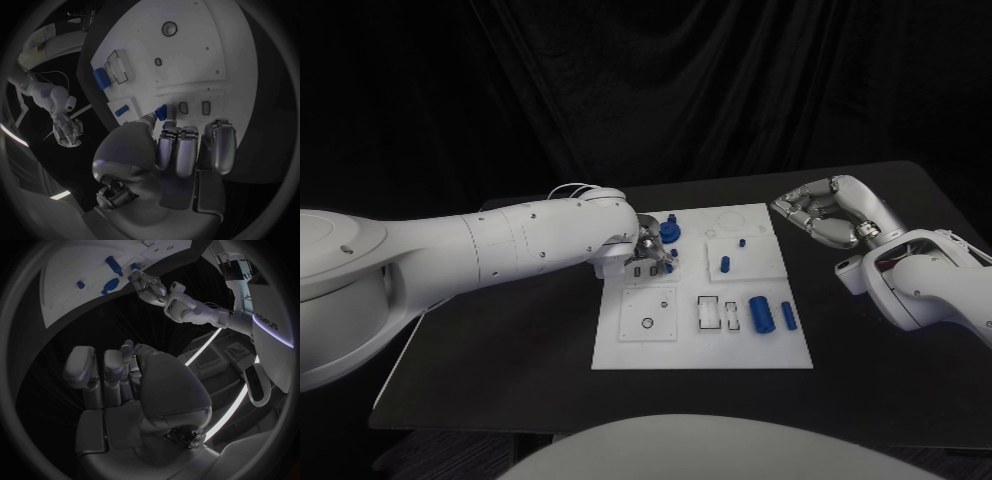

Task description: Assemble the parts on the task board

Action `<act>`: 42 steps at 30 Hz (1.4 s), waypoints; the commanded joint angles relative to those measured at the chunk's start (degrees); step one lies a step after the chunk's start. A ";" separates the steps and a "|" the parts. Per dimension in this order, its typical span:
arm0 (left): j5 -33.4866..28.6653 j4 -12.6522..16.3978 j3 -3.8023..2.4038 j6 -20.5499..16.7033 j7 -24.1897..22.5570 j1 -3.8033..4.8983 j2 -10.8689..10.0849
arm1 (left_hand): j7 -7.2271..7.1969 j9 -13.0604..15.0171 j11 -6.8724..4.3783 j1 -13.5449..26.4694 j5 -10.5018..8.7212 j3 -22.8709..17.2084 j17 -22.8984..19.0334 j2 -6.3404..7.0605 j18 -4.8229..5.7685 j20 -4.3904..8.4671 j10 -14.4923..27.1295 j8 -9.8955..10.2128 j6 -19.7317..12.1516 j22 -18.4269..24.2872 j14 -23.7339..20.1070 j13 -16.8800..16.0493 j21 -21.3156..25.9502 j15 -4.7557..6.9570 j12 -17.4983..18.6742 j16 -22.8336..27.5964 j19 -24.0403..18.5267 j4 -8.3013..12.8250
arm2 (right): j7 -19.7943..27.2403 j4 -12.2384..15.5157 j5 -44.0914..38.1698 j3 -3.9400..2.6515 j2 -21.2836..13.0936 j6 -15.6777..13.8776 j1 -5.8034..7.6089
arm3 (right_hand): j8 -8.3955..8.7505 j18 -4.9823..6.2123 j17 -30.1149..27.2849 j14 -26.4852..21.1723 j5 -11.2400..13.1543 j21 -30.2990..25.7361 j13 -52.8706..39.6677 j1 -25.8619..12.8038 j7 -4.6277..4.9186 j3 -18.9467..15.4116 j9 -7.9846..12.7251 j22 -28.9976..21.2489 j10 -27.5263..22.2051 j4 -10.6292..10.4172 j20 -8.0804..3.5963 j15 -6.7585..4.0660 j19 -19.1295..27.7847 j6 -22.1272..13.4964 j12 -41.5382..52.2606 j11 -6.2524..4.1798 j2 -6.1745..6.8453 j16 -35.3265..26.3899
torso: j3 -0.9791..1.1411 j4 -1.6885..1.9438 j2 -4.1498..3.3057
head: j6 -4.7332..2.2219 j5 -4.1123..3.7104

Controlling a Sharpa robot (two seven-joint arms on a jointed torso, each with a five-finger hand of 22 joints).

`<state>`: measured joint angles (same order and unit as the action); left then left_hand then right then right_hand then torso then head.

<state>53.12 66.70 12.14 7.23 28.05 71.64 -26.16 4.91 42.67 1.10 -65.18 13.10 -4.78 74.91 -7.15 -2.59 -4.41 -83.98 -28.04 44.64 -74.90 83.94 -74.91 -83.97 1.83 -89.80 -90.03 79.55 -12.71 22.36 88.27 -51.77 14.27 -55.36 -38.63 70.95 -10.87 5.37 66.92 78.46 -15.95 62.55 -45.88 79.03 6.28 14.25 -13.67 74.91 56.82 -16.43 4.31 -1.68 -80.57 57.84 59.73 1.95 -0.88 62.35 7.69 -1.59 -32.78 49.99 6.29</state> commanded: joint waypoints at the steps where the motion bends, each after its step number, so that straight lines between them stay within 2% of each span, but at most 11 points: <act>1: -0.09 -0.16 -0.05 0.82 -0.25 -0.13 0.21 | 0.01 0.15 -0.17 -0.70 0.34 -0.29 15.09 0.11 -0.68 0.05 -6.02 0.41 0.30 -2.59 6.06 -15.09 0.25 0.31 -0.20 0.03 -0.24 0.51 | -1.01 0.00 -0.01 -0.04 0.01 0.46 -0.14 | 0.25 -0.28 -0.05 0.36 -0.39 -0.29 0.02 0.45 -0.06 0.33 0.08 8.42 0.19 0.08 0.24 0.08 0.02 -0.49 0.23 0.05 0.15 -0.05 | -0.03 0.04 -0.01 | 0.01 -0.04; 10: -0.09 -0.30 -0.05 0.71 -0.39 -0.30 0.10 | -0.02 0.27 -0.21 -0.88 0.49 -0.69 15.09 0.00 -0.72 0.07 -6.02 0.73 0.40 -2.49 6.06 -15.09 0.35 0.34 -0.20 0.03 -0.32 0.79 | -1.18 -0.01 -0.01 -0.04 0.01 0.51 -0.15 | 0.69 -0.27 -0.10 0.37 -0.80 -0.32 0.13 0.83 0.14 0.66 0.17 8.39 0.16 0.15 0.29 0.17 0.03 -1.06 0.17 0.19 0.09 -0.11 | 0.06 -0.10 0.07 | 0.01 0.20; 17: -0.09 -0.22 -0.05 0.34 -0.68 -0.36 -0.04 | -0.14 0.79 -0.32 -1.41 1.73 -2.17 15.09 0.10 -0.72 0.18 -6.02 1.66 0.89 -2.53 6.06 -15.09 0.49 0.44 -0.20 0.03 -0.29 1.94 | -1.29 0.02 -0.01 -0.04 -0.04 0.64 -0.17 | 0.87 -0.25 -0.17 0.35 -1.52 -0.35 0.27 1.28 0.23 1.01 0.14 8.36 0.06 0.26 0.35 0.24 0.06 -1.19 0.08 0.26 0.08 -0.20 | 0.10 -0.06 0.01 | 0.01 0.20; 20: -0.09 -0.10 -0.05 0.19 -0.73 -0.37 -0.17 | -0.22 1.21 -0.39 -1.22 3.33 -3.07 15.09 0.41 -0.72 0.25 -6.02 2.18 1.32 -2.61 6.06 -15.09 0.55 0.52 -0.20 0.03 -0.23 2.35 | -1.30 0.06 -0.01 -0.04 -0.11 0.69 -0.18 | 0.93 -0.24 -0.16 0.36 -1.80 -0.42 0.28 1.41 0.26 1.12 0.13 8.34 0.05 0.29 0.37 0.26 0.09 -1.23 0.08 0.29 0.09 -0.18 | 0.13 -0.06 -0.01 | 0.01 0.25; 22: -0.09 -0.04 -0.05 0.11 -0.78 -0.37 -0.23 | -0.31 1.72 -0.49 -1.14 5.87 -4.40 15.09 0.84 -0.73 0.36 -6.02 2.78 1.67 -2.65 6.06 -15.09 0.66 0.62 -0.20 0.03 -0.21 2.96 | -1.34 0.08 -0.01 -0.04 -0.18 0.73 -0.19 | 0.94 -0.23 -0.19 0.34 -1.86 -0.43 0.29 1.45 0.27 1.14 0.12 8.34 0.04 0.30 0.37 0.26 0.10 -1.24 0.07 0.29 0.10 -0.22 | 0.10 -0.02 -0.03 | 0.01 0.29; 25: -0.09 0.08 -0.05 -0.03 -0.85 -0.38 -0.36 | -0.42 2.29 -0.61 -1.43 8.19 -6.58 15.09 1.34 -0.74 0.47 -6.02 3.42 1.86 -2.69 6.06 -15.09 0.77 0.73 -0.20 0.03 -0.22 3.99 | -1.44 0.10 -0.01 -0.04 -0.28 0.80 -0.19 | 0.95 -0.23 -0.22 0.33 -1.92 -0.44 0.30 1.48 0.27 1.16 0.12 8.33 0.04 0.31 0.37 0.26 0.10 -1.25 0.07 0.29 0.10 -0.26 | 0.06 0.03 -0.04 | 0.01 0.32; 26: -0.09 0.12 -0.05 -0.05 -0.86 -0.38 -0.41 | -0.42 2.66 -0.62 -1.32 9.97 -7.91 15.09 1.83 -0.74 0.52 -6.02 3.74 2.01 -2.72 6.06 -15.09 0.83 0.77 -0.20 0.03 -0.21 4.48 | -1.47 0.11 -0.01 -0.04 -0.31 0.84 -0.20 | 0.95 -0.23 -0.22 0.33 -1.92 -0.44 0.30 1.48 0.27 1.16 0.12 8.33 0.04 0.31 0.37 0.26 0.10 -1.25 0.07 0.29 0.10 -0.26 | 0.05 0.02 -0.03 | 0.01 0.36; 30: -0.09 0.26 -0.05 -0.05 -0.77 -0.38 -0.67 | -0.47 3.25 -0.69 -1.22 11.83 -10.06 15.09 2.55 -0.75 0.58 -6.02 4.11 2.26 -2.80 6.06 -15.09 0.90 0.82 -0.20 0.03 -0.18 5.38 | -1.60 0.15 -0.01 -0.04 -0.37 0.99 -0.20 | 0.95 -0.23 -0.22 0.33 -1.92 -0.44 0.30 1.48 0.27 1.16 0.12 8.33 0.04 0.31 0.37 0.26 0.10 -1.25 0.07 0.29 0.10 -0.26 | 0.03 0.03 -0.04 | 0.01 0.30; 31: -0.09 0.29 -0.05 -0.07 -0.73 -0.38 -0.75 | -0.47 3.71 -0.73 -1.19 13.05 -11.85 15.09 3.10 -0.77 0.64 -6.02 4.31 2.44 -2.79 6.06 -15.09 0.99 0.85 -0.20 0.03 -0.21 6.18 | -1.64 0.15 -0.01 -0.04 -0.38 1.03 -0.20 | 0.99 -0.21 -0.25 0.31 -2.06 -0.52 0.40 1.53 0.30 1.21 0.12 8.31 -0.05 0.31 0.38 0.27 0.14 -1.29 -0.01 0.31 0.11 -0.29 | 0.04 0.03 -0.04 | 0.01 0.26; 36: -0.09 0.60 -0.05 -0.21 -0.47 -0.39 -1.32 | -0.45 5.11 -0.72 0.40 14.64 -16.14 15.09 4.61 -0.78 0.63 -6.02 4.91 2.83 -2.86 6.06 -15.09 1.20 0.86 -0.20 0.03 -0.24 7.50 | -1.85 0.15 -0.01 -0.04 -0.47 1.22 -0.21 | 0.99 -0.21 -0.25 0.31 -2.06 -0.52 0.40 1.53 0.30 1.21 0.12 8.31 -0.05 0.31 0.38 0.27 0.14 -1.29 -0.01 0.31 0.11 -0.29 | 0.03 0.06 -0.03 | 0.01 0.20; 42: -0.09 1.04 -0.04 -0.40 -0.28 -0.40 -1.97 | -0.46 6.37 -0.75 1.77 15.72 -19.48 15.09 5.51 -0.78 0.65 -6.02 5.33 3.23 -3.04 6.06 -15.09 1.31 0.89 -0.20 0.03 -0.17 8.67 | -2.08 0.05 -0.01 -0.04 -0.54 1.39 -0.22 | 1.02 -0.15 -0.40 0.23 -2.13 -0.86 0.60 1.53 0.33 1.23 0.12 8.23 -0.21 0.29 0.39 0.28 0.26 -1.33 -0.14 0.33 0.12 -0.48 | 0.04 0.04 -0.05 | 0.01 0.30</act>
<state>53.14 67.51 12.15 7.24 28.07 71.37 -28.13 4.40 48.92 0.73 -63.66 28.64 -23.01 74.91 -1.70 -2.59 -4.20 -84.04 -23.07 47.63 -74.93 83.94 -74.91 -83.04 2.26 -89.80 -90.03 79.35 -5.03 21.37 88.28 -51.76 14.27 -55.82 -37.77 70.88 -10.03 5.37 66.57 78.62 -17.93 61.89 -45.33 79.78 6.76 15.20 -13.57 74.95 56.81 -16.12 4.51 -1.52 -80.37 56.90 59.73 1.95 -0.77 62.07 7.72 -1.55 -32.82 49.99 6.55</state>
